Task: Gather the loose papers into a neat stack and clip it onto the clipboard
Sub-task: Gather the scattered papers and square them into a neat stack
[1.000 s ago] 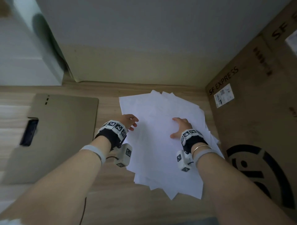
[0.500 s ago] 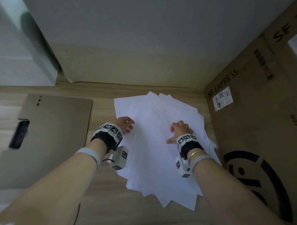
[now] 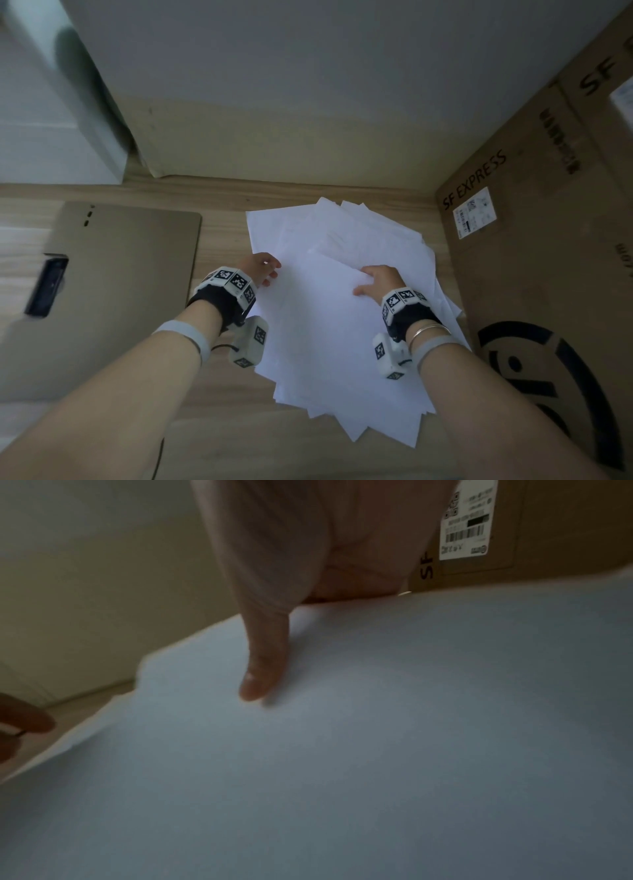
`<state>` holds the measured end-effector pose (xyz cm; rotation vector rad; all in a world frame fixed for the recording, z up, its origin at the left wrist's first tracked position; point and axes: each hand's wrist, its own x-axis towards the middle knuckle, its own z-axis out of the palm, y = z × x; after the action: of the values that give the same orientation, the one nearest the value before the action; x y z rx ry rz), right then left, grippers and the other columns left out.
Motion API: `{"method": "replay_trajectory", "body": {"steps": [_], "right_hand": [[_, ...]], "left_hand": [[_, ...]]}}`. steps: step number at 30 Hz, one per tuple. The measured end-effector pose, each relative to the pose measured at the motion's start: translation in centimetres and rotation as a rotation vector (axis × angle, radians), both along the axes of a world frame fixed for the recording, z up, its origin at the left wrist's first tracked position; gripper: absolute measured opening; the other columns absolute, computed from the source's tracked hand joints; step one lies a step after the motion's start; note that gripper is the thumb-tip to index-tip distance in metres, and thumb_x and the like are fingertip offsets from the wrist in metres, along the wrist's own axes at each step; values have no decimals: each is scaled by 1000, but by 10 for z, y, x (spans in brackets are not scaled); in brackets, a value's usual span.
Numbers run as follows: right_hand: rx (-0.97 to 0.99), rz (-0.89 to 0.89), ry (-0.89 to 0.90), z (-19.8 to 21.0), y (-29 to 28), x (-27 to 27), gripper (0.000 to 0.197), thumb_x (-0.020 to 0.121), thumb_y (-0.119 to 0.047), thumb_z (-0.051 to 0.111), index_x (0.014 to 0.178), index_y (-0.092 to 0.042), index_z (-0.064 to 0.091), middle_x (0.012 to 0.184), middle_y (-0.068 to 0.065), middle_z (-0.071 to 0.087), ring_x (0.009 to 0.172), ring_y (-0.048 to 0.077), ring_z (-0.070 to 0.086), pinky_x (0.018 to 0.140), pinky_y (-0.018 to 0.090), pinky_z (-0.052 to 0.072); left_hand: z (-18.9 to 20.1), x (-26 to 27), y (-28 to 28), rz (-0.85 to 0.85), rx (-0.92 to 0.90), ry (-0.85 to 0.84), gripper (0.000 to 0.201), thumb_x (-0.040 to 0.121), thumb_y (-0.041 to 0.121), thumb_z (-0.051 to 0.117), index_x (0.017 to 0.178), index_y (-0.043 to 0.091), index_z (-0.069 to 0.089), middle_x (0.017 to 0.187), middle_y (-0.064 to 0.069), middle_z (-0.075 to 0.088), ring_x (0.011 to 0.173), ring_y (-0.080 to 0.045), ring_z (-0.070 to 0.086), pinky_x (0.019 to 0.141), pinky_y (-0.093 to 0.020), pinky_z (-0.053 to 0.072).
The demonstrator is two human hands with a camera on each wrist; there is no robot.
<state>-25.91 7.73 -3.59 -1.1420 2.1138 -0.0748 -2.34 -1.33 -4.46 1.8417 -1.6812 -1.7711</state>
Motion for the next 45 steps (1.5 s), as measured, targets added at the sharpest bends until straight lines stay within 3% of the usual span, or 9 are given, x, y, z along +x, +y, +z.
{"method": "replay_trajectory", "body": {"steps": [3,6,10,16,18,23,30,36,45], "right_hand": [[-7,8,-68,5,-3,10,61,76,-19,76,131,-6,53,140,12,51,130,23,46,107,24,33],[-104,-87,-173,5,-6,11,38,83,-15,69,119,-4,62,114,7,66,114,19,55,90,9,37],[-226,-184,-191,14,-14,5,31,91,-14,58,119,0,60,109,5,63,105,10,52,85,13,32],[-85,-11,-122,6,-8,2,24,92,-9,54,114,-2,64,119,16,64,109,22,58,89,20,38],[14,98,-44,-1,-4,0,26,91,-12,57,114,-3,63,121,16,60,114,26,57,98,28,41],[2,161,145,-15,7,-6,28,80,-21,70,105,-10,65,141,-1,38,129,23,34,108,32,35],[55,109,158,-20,5,-4,31,75,-27,74,87,-21,46,102,-2,43,98,23,55,95,41,45],[96,145,210,-16,7,1,90,62,-50,77,138,-34,32,142,-2,33,133,23,31,108,45,33],[221,279,329,-8,-1,3,89,59,-36,84,132,-30,34,133,-1,47,127,24,42,101,48,36]], "left_hand": [[6,2,-1,-95,7,-15,24,95,23,47,112,11,57,101,-6,58,70,-18,56,59,-15,49],[11,2,0,-213,-7,-47,47,90,33,55,133,15,46,126,-9,59,115,-30,57,96,-33,43],[9,8,-4,-107,-78,-51,54,84,18,66,133,11,46,129,-20,55,119,-34,52,98,-37,42],[6,15,-7,-127,9,-64,6,84,12,65,90,13,62,70,2,57,60,-12,54,57,-20,44],[0,15,-8,-86,17,-52,16,87,15,60,73,21,55,68,5,58,57,-9,54,51,-19,42],[-2,13,-6,-8,31,-23,10,92,14,53,82,14,55,67,3,56,55,-10,50,29,-5,37],[-8,11,-5,24,21,-2,5,94,15,50,93,12,55,67,4,56,54,-10,49,46,-17,37],[-12,12,-3,49,25,4,28,94,12,49,68,21,52,67,2,55,53,-11,47,42,-14,39],[-16,9,0,40,-12,-1,31,94,11,49,65,23,51,65,3,55,53,-9,47,37,-8,38]]}}
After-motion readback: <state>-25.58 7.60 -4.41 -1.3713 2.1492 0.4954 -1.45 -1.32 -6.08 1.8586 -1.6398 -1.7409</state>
